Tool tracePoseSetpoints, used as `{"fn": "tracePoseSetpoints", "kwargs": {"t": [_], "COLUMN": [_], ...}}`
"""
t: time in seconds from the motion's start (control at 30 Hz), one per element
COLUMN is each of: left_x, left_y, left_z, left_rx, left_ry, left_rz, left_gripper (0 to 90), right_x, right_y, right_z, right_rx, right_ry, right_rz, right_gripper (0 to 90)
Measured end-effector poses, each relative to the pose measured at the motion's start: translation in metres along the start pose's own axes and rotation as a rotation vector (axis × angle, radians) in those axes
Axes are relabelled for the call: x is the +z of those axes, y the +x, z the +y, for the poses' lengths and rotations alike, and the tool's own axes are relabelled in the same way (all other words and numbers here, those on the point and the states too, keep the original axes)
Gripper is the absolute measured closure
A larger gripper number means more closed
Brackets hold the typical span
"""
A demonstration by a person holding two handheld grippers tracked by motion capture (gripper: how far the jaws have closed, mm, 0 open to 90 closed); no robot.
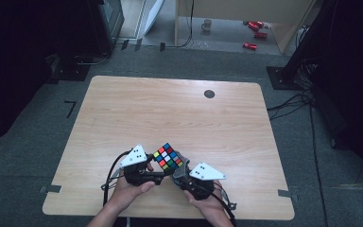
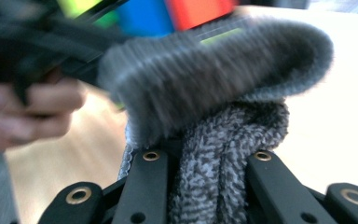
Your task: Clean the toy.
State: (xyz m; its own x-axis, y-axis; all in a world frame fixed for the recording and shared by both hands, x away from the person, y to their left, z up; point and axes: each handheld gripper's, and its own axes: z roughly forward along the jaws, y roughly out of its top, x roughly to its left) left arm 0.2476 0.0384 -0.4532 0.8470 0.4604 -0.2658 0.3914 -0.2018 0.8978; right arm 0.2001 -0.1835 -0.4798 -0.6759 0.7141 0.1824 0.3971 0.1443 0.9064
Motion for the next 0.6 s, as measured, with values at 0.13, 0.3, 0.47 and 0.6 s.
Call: {"fn": "tracePoseSetpoints", "kwargs": {"t": [0.13, 0.3, 0.47, 0.6], "left_x": [-0.002, 0.003, 0.0, 0.001], "left_y": [0.0, -0.002, -0.003, -0.004], "left_z": [0.001, 0.0, 0.0, 0.001], "left_rx": [0.0, 0.004, 0.003, 0.005], "left_ry": [-0.01, 0.001, -0.006, -0.009], "left_rz": [-0.002, -0.008, -0.006, -0.01], "left_gripper": [35.2, 35.2, 35.2, 35.2], "right_x": [-0.001, -0.006, 0.004, -0.006], "right_y": [-0.003, -0.012, 0.006, -0.011], "right_z": [0.003, 0.003, -0.001, 0.005], "right_rx": [-0.004, 0.052, -0.033, 0.045], "right_ry": [-0.003, -0.019, 0.022, -0.027], "right_rz": [0.003, -0.032, 0.01, -0.025], "right_gripper": [77.8, 77.9, 77.7, 77.7]}}
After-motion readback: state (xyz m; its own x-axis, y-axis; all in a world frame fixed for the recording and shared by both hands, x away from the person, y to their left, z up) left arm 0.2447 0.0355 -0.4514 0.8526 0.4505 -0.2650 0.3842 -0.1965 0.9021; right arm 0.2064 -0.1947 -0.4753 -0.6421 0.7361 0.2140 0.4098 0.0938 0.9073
